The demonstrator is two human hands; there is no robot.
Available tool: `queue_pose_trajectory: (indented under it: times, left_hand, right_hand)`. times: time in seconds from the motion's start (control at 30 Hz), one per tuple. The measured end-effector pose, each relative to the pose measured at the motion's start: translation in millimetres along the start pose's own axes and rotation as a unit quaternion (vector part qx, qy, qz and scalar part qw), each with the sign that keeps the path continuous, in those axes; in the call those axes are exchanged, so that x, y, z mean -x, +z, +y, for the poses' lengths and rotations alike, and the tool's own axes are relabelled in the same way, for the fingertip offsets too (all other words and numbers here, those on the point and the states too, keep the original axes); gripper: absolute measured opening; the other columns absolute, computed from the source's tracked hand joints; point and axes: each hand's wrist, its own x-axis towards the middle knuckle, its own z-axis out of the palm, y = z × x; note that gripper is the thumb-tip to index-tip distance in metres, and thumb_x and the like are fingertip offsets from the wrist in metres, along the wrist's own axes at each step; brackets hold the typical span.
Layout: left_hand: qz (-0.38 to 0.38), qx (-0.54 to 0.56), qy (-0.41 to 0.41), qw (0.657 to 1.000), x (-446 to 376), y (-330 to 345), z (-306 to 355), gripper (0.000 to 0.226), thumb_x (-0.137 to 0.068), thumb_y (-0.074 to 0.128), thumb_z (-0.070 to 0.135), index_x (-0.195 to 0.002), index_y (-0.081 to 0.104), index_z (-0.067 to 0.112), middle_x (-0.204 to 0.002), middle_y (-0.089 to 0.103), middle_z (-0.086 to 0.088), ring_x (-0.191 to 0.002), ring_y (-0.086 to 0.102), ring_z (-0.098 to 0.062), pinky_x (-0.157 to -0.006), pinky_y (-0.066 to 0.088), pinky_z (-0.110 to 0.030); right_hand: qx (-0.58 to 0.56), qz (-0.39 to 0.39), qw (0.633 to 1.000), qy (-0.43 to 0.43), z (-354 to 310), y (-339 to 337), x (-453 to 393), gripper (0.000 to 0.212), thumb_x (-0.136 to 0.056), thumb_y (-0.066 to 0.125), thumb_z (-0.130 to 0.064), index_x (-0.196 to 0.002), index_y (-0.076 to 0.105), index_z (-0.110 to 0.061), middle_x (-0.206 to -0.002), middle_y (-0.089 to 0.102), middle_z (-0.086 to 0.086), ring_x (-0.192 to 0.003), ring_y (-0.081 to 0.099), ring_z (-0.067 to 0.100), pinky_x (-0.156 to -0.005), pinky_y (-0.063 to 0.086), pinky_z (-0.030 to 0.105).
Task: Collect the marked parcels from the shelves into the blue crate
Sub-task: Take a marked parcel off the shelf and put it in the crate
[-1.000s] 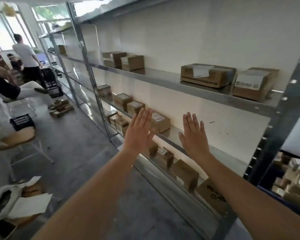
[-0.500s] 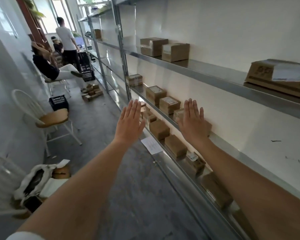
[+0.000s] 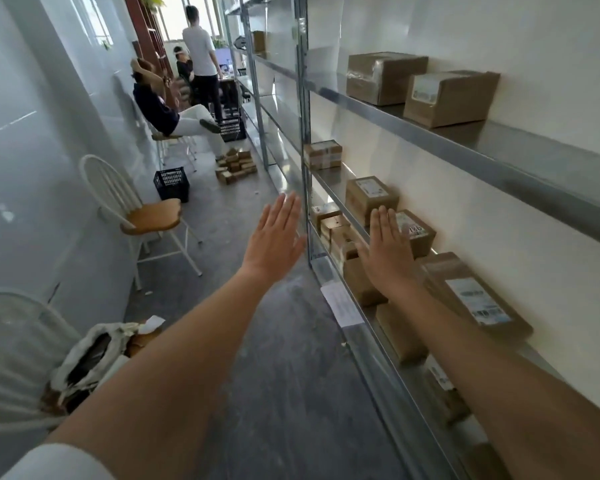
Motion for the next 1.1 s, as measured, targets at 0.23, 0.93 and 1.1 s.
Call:
queue_pose_trajectory:
  times: [0.23, 0.93, 1.1]
  left_hand:
    - [-0.017, 0.011, -0.035, 0.999, -72, 70, -87, 0.067, -0.103, 0.021, 0.044, -0.153, -0.007, 0.01, -0.162, -0.008, -0.006, -0.148, -0.012, -0.019, -0.122, 0.0, -0.039]
    - [-0.084, 0.028, 0.029, 0.996, -322, 239, -243, 0.068, -0.101, 0.02, 0.046, -0.153, -0.002, 0.009, -0.162, -0.002, -0.007, -0.149, -0.009, -0.02, -0.122, -0.001, -0.04]
    - [-0.086, 0.05, 0.013, 0.995, -374, 268, -281, 0.067, -0.102, 0.023, 0.044, -0.153, 0.0, 0.009, -0.162, -0.002, -0.007, -0.149, -0.008, -0.019, -0.122, -0.001, -0.039]
  right_hand:
    - [-0.034, -0.003, 0.999, -0.02, -46, 74, -118, 0.068, -0.103, 0.025, -0.043, -0.154, -0.004, -0.008, -0.163, -0.008, 0.011, -0.15, -0.011, 0.024, -0.117, -0.011, 0.038]
    - [-0.017, -0.082, 0.996, 0.04, -79, 223, -395, 0.071, -0.103, 0.029, -0.039, -0.152, -0.009, -0.005, -0.162, -0.011, 0.014, -0.15, -0.011, 0.027, -0.117, -0.01, 0.041]
    - [-0.032, -0.097, 0.993, 0.053, -87, 249, -457, 0.072, -0.103, 0.03, -0.039, -0.153, -0.008, -0.005, -0.162, -0.009, 0.015, -0.15, -0.009, 0.027, -0.121, -0.005, 0.043]
